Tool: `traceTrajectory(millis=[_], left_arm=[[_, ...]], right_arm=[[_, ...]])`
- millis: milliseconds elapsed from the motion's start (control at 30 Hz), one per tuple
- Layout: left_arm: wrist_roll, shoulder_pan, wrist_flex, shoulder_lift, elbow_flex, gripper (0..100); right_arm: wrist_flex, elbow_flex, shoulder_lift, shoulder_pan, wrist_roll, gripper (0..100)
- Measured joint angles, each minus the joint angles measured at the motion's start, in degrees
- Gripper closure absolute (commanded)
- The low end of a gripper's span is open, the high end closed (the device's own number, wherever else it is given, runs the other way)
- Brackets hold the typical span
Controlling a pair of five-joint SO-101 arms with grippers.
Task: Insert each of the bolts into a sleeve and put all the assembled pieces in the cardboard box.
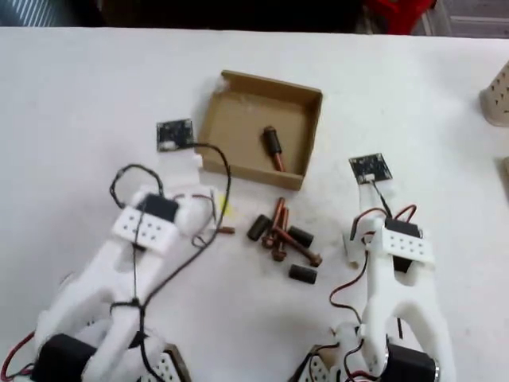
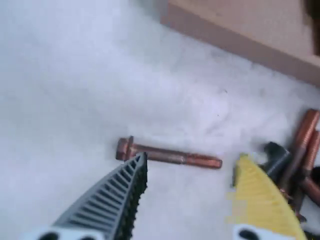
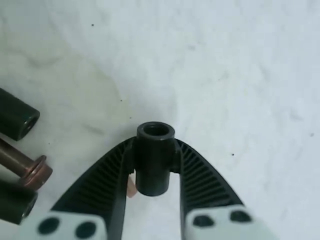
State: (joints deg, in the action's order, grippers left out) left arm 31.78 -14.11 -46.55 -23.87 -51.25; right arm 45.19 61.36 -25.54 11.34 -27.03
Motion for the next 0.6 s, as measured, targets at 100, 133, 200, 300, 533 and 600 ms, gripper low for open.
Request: traceTrajectory(millis=[100,133,200,300,533,600], left_arm=[[1.23,-5.10,0.00,-4.04,-5.19,60],[1.49,-6.77,0.00,-5.19,-6.86,60],[1.76,-8.35,0.00,-6.95,-8.70,60],[3.43,-8.79,0.09,-7.65,-9.32,60],[10.81,-6.95,8.26,0.70,-9.49,60],[12.84,-5.71,11.60,5.19,-9.49,60]], right_arm=[[0.00,0.00,0.00,0.00,0.00,98.2],[0.00,0.00,0.00,0.00,0.00,98.2],[0.00,0.00,0.00,0.00,0.00,98.2],[0.00,0.00,0.00,0.00,0.00,98.2],[0.00,0.00,0.00,0.00,0.00,98.2],[0.00,0.00,0.00,0.00,0.00,98.2]])
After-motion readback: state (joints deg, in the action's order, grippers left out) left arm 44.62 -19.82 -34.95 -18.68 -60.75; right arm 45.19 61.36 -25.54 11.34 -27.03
